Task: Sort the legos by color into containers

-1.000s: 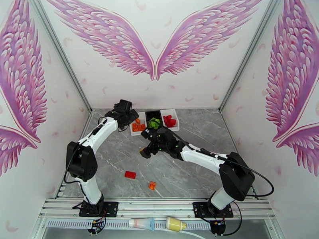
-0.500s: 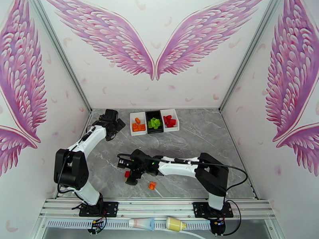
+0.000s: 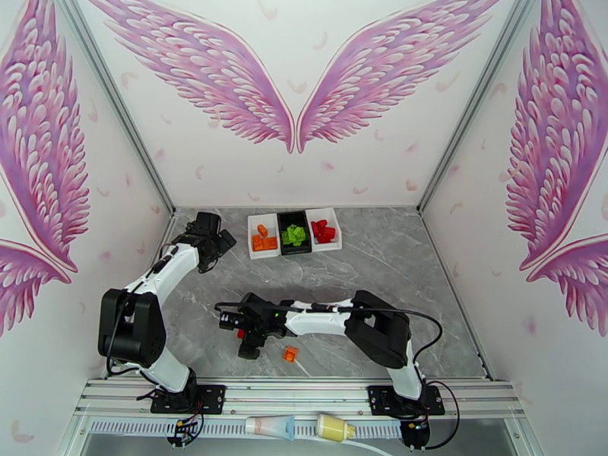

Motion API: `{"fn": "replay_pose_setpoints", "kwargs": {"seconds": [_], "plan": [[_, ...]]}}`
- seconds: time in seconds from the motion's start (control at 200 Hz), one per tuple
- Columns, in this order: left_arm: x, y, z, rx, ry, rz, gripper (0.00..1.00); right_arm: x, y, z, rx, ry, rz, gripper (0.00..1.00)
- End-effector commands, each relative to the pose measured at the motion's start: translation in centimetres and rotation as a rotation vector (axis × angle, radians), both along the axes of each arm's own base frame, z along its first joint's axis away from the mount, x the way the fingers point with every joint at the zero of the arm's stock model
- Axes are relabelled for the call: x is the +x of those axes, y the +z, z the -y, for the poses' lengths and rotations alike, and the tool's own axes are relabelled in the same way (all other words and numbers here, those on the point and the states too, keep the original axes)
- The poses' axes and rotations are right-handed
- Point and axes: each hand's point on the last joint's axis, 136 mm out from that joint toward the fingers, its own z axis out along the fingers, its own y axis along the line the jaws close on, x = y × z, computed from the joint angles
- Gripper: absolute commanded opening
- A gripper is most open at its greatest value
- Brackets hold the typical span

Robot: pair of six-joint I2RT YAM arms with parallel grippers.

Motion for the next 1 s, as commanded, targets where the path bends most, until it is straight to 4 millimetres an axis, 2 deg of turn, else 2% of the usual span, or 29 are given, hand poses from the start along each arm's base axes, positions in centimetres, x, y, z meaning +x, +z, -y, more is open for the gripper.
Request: {"fn": "replay_pose_setpoints", "kwargs": {"seconds": [0.0, 0.26, 0.48, 0.74, 0.995], "plan": [[-0.2, 1.1, -0.1, -0.003, -0.016, 0.032, 0.99, 0.0, -0.7, -0.1, -0.011, -0.006, -0.039, 0.92], [-0.1, 1.0, 0.0, -0.005, -0.027, 0.042, 0.99, 0.1, -1.3, 0.2, -0.029, -0.020, -0.058, 0.67], [-0.1, 1.3, 0.3, -0.016, -0.034, 0.065, 0.99, 0.2, -1.0, 0.4, -0.028, -0.031, -0.071, 0.51], [0.0, 1.6, 0.6, -0.029, -0.055, 0.106, 0.99, 1.1, 0.0, 0.8, -0.014, -0.076, -0.068, 0.41], [-0.1, 2.0, 0.8, -0.033, -0.074, 0.139, 0.99, 2.4, 3.0, 1.5, 0.068, -0.141, -0.078, 0.35]]}}
